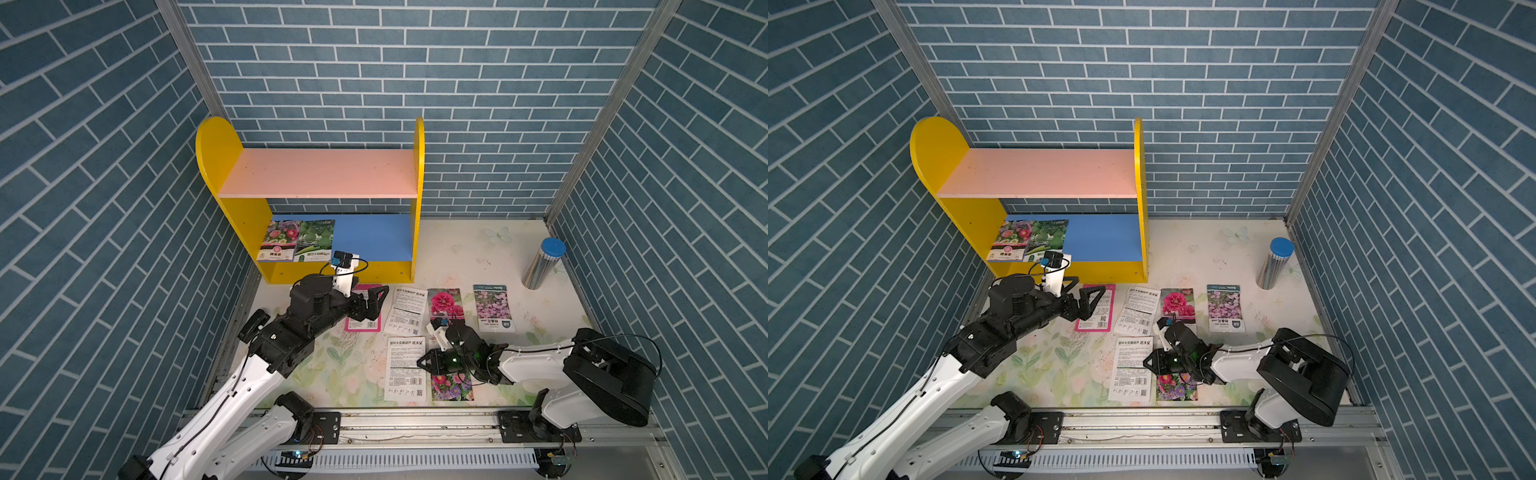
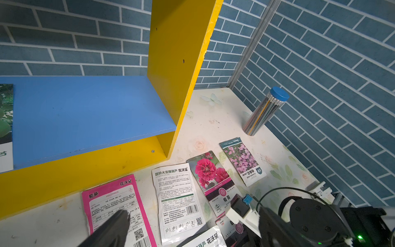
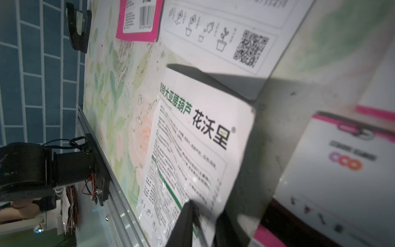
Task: Take the seed bag off the shelf
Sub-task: Place the seed packet at the center of the board.
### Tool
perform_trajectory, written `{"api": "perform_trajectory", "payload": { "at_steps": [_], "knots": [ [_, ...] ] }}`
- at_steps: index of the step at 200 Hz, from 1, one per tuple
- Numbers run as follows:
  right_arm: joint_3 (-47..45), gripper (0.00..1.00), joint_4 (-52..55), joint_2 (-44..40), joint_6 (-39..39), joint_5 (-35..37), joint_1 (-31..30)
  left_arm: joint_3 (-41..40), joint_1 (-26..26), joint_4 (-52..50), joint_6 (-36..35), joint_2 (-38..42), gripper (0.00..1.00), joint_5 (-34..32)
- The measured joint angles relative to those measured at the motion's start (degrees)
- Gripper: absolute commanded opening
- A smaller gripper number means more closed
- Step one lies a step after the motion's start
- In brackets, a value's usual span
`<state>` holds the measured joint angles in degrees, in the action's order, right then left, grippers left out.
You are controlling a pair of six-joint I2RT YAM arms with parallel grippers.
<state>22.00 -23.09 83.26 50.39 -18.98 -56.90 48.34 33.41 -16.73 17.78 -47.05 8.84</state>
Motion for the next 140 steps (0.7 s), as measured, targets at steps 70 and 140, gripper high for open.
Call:
{"api": "perform_trajectory", "payload": {
  "at_steps": [70, 140],
  "knots": [
    [1.0, 0.45, 12.4, -11.1, -3.8, 3.8, 0.0, 1.0, 0.0, -0.9, 0.2, -1.3, 0.99, -5.0],
    [6.3, 1.00, 15.7, -27.0, -15.8, 1.8, 0.0, 2.0, -3.9, -0.5, 3.0, -8.7, 0.99, -11.0]
  ]
}}
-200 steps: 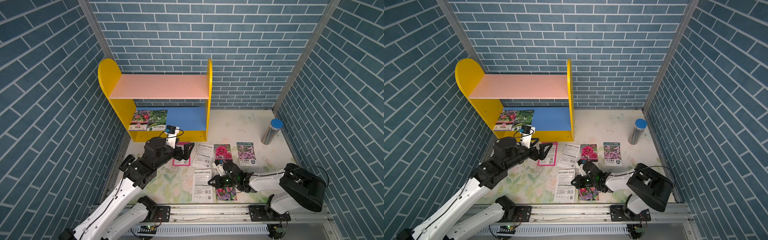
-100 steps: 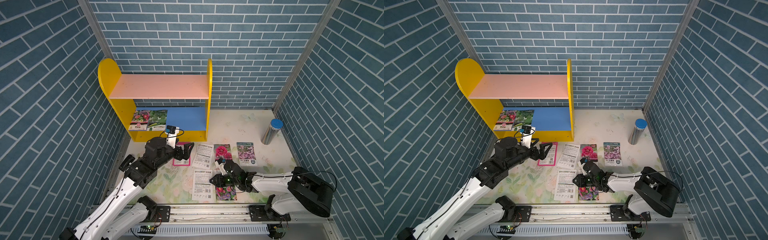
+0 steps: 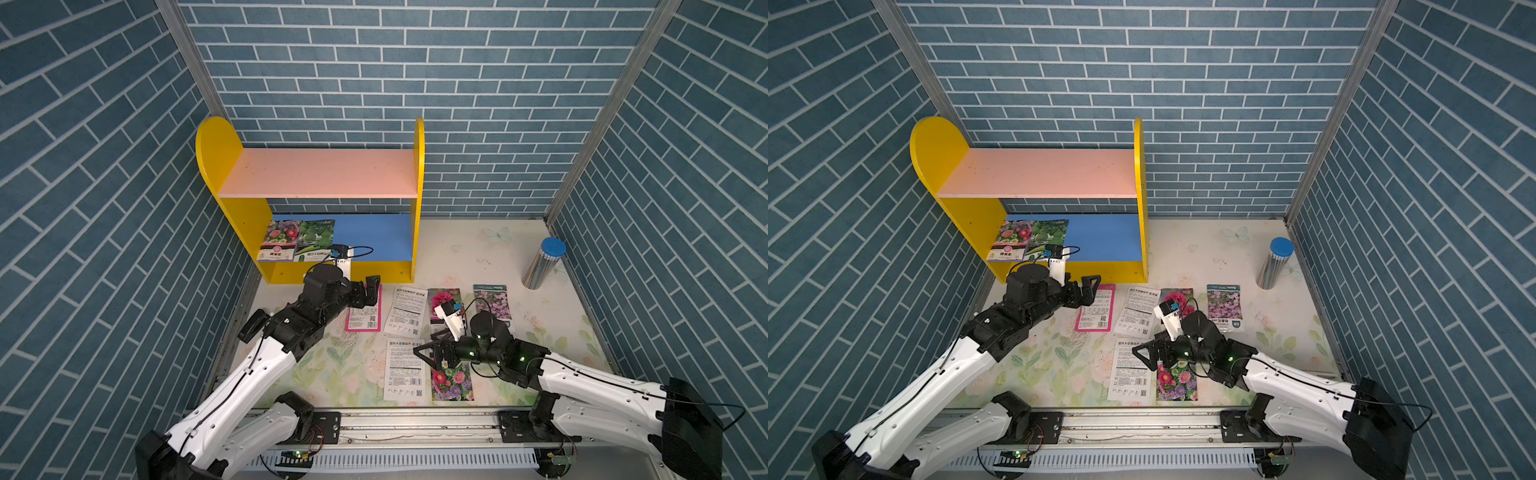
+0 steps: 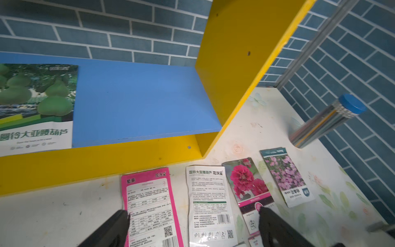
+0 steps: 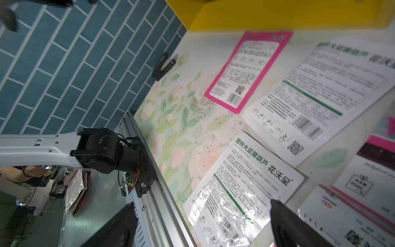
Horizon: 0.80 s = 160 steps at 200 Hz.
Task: Take the seed bag off the shelf
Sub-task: Place the seed packet at the center of the board, then move the seed packet to the shelf.
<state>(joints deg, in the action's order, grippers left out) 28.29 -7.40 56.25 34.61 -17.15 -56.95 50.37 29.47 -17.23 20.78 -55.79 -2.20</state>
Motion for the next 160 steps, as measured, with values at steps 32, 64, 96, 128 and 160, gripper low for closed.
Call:
{"api": "perform_trajectory", "payload": {
  "at_steps": [32, 64, 96, 128, 160],
  "knots": [
    [4.9, 1.00, 2.8, -1.1, -5.4, 3.1, 0.0, 3.4, -6.0, 0.7, 1.3, -6.1, 0.99, -1.6],
    [6.9, 1.00, 3.6, -1.4, -9.1, 7.4, 0.0, 7.0, -11.6, 2.2, 1.5, -11.6, 0.99, -4.0],
    [6.9, 1.00, 4.0, -3.2, -11.0, 10.7, 0.0, 11.7, -16.6, 3.0, 1.0, -18.3, 0.97, -8.8],
    [6.8, 1.00, 4.0, -6.3, -11.6, 13.4, 0.0, 15.4, -18.9, 4.3, -0.3, -25.2, 0.95, -13.1],
    [6.2, 1.00, 4.1, -8.5, -12.0, 15.3, 0.0, 19.6, -19.7, 5.1, -1.2, -33.1, 0.92, -16.3]
  ]
}}
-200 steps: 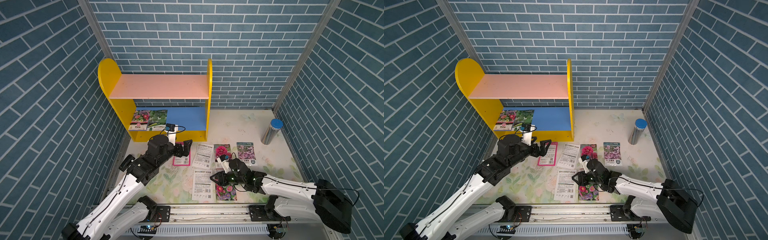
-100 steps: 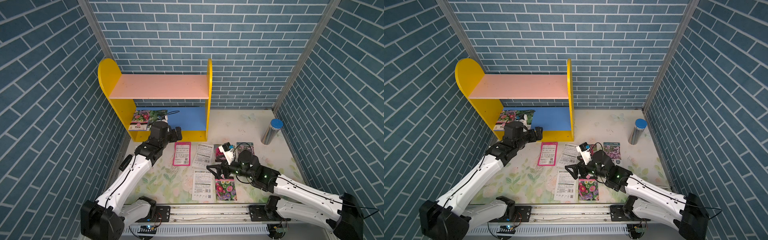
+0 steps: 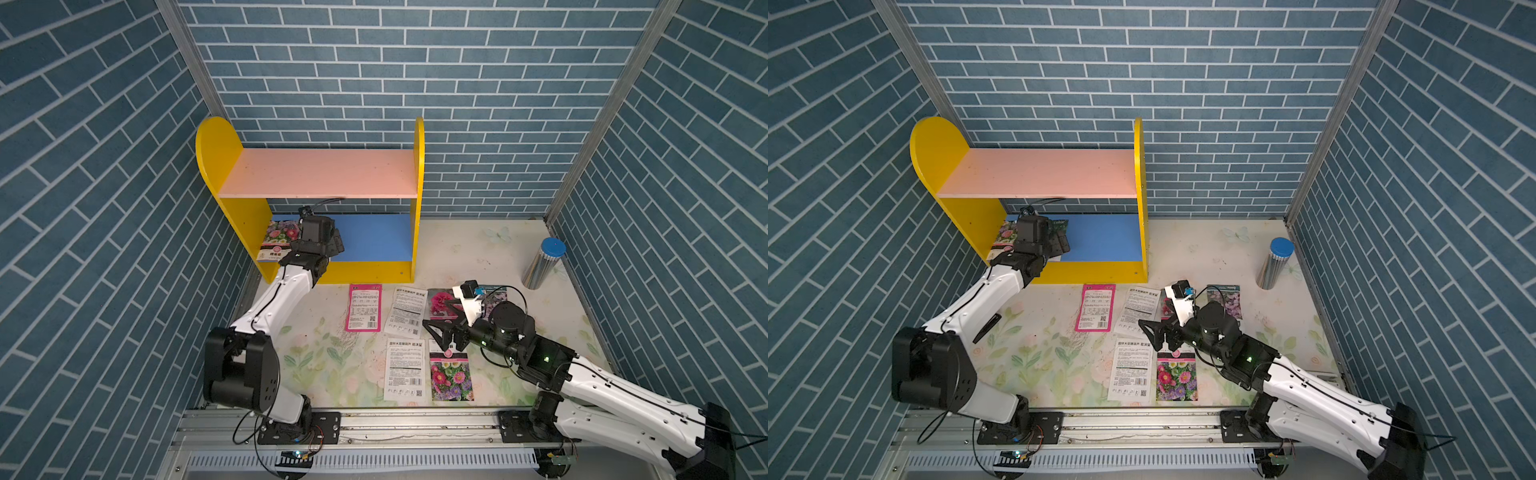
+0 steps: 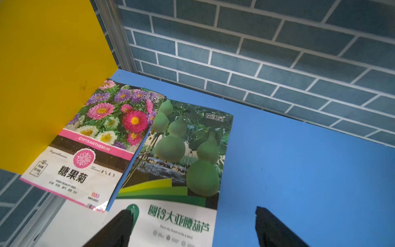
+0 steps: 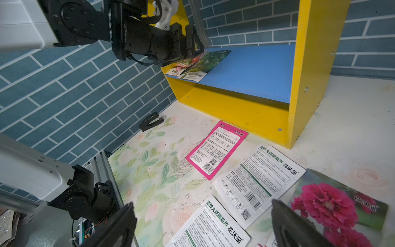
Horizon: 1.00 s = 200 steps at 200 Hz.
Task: Take the seed bag off the shelf
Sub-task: Move the seed packet to the shelf.
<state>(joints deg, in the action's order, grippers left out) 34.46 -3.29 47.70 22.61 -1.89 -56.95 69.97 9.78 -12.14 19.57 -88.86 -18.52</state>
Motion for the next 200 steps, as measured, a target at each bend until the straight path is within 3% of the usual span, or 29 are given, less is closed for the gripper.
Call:
{"api": "perform_trajectory", "payload": {
  "at_steps": [71, 200],
  "knots": [
    [-1.6, 0.99, 1.3, -1.5, 0.0, 2.5, 0.0, 2.3, -1.7, 0.5, 0.6, -8.7, 0.86, -0.1],
    [-2.3, 1.00, 1.6, -1.0, 0.0, 3.2, 0.0, -0.5, 2.0, 4.3, 10.6, -6.1, 0.85, 7.2]
  ]
}}
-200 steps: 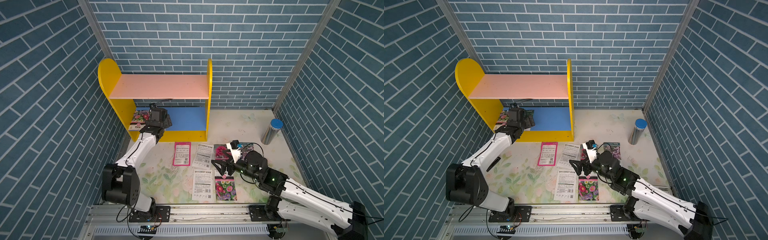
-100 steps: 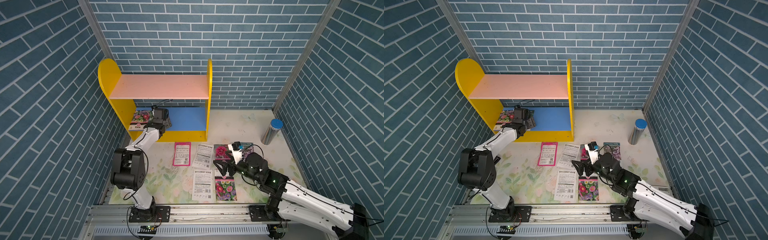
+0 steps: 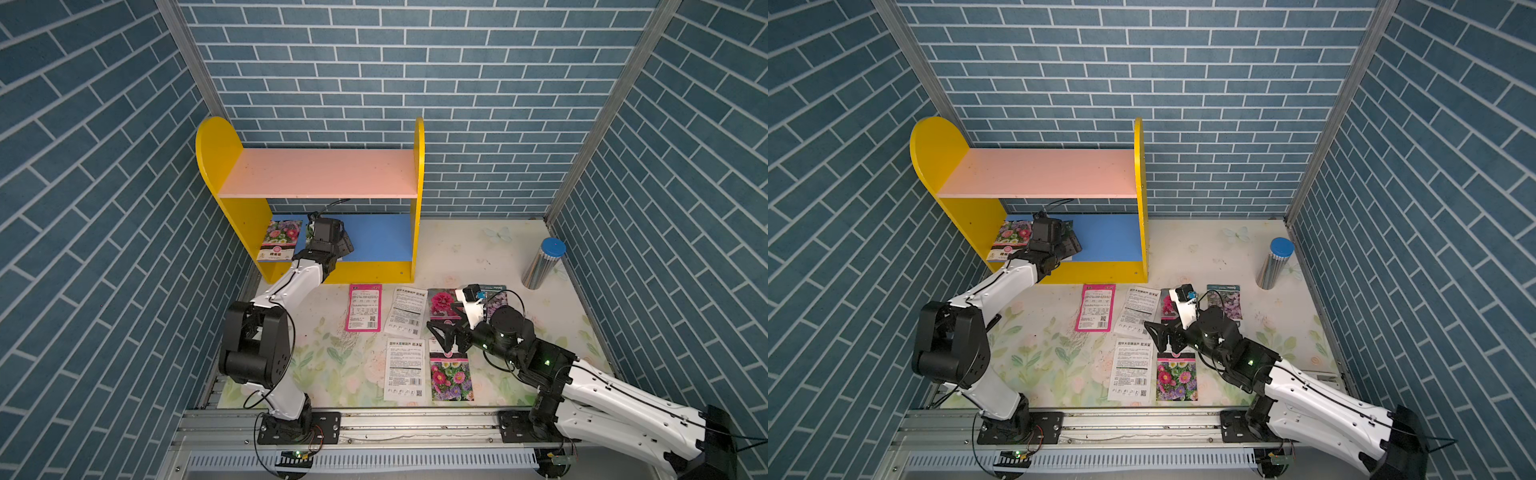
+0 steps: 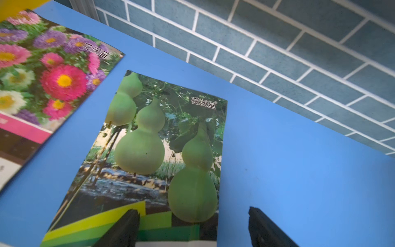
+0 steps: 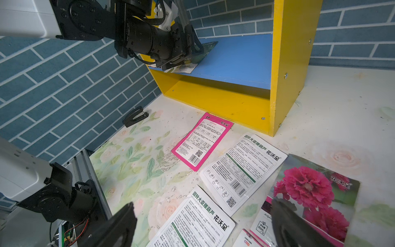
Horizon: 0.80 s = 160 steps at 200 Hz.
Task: Take the seed bag off the shelf
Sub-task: Move the seed packet to the shelf.
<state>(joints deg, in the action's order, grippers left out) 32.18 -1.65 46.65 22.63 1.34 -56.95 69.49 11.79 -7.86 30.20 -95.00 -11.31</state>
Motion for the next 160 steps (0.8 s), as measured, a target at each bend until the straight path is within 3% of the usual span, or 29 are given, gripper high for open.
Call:
{"api": "perform_trajectory", "payload": {
  "at_steps": [69, 114, 140, 160],
  "knots": [
    [-0.2, 0.99, 0.2, -1.6, 0.0, 0.8, 0.0, 0.8, 1.2, -4.8, 2.4, 3.5, 0.86, 2.3],
    [-0.2, 1.00, -0.1, -1.6, 0.0, -0.3, 0.4, 0.6, 1.3, -6.4, 1.7, 11.2, 0.93, 4.7],
    [-0.2, 1.00, -0.5, -1.6, -0.2, -2.0, 1.0, -2.4, 0.7, -6.5, 1.4, 17.1, 1.00, 7.5],
    [-0.2, 1.00, -0.9, -1.6, -0.2, -2.9, 1.6, -5.9, -1.0, -6.5, 1.2, 20.8, 1.00, 9.3]
  ]
}}
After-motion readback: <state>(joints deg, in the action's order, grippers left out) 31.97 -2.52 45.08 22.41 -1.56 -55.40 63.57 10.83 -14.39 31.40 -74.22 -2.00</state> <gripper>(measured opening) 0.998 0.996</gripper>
